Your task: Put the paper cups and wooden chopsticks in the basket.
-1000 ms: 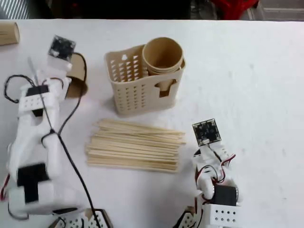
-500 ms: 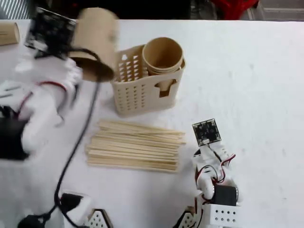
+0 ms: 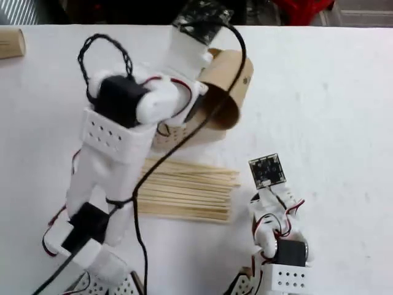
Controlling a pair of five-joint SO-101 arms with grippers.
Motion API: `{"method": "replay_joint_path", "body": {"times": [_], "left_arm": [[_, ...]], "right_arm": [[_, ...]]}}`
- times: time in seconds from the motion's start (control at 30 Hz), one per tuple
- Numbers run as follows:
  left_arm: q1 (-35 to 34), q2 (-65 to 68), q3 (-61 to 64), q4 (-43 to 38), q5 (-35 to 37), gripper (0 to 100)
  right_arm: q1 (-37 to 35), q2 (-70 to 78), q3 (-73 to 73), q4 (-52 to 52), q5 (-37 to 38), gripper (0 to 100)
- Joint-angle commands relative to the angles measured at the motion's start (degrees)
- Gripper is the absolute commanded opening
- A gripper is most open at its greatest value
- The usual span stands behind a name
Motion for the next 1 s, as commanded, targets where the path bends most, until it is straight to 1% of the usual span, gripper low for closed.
{"method": "replay_joint_path", "body": {"times": [0.0,0.27,0.33,0.43,0.5,0.77,0.97], "left_arm": [[-3.65,1.45,-3.16,0.35,1.49,2],[-4.7,1.63,-2.99,-0.26,1.49,3],[-4.79,1.63,-2.99,-0.44,1.49,7],[-4.79,1.54,-3.6,-1.49,1.49,17],[-4.79,1.54,-3.6,-3.16,1.49,20],[-6.64,1.63,-3.08,-12.22,1.41,19],[-6.64,1.63,-2.99,-15.3,1.41,19]], "right_arm": [[0.84,0.13,0.53,0.4,0.44,4.2],[0.84,0.13,0.53,0.4,0.44,4.2],[0.84,0.13,0.53,0.4,0.44,4.2],[0.84,0.13,0.53,0.4,0.44,4.2],[0.84,0.13,0.53,0.4,0.44,4.2],[0.84,0.13,0.53,0.4,0.44,4.2],[0.84,0.13,0.53,0.4,0.44,4.2]]}}
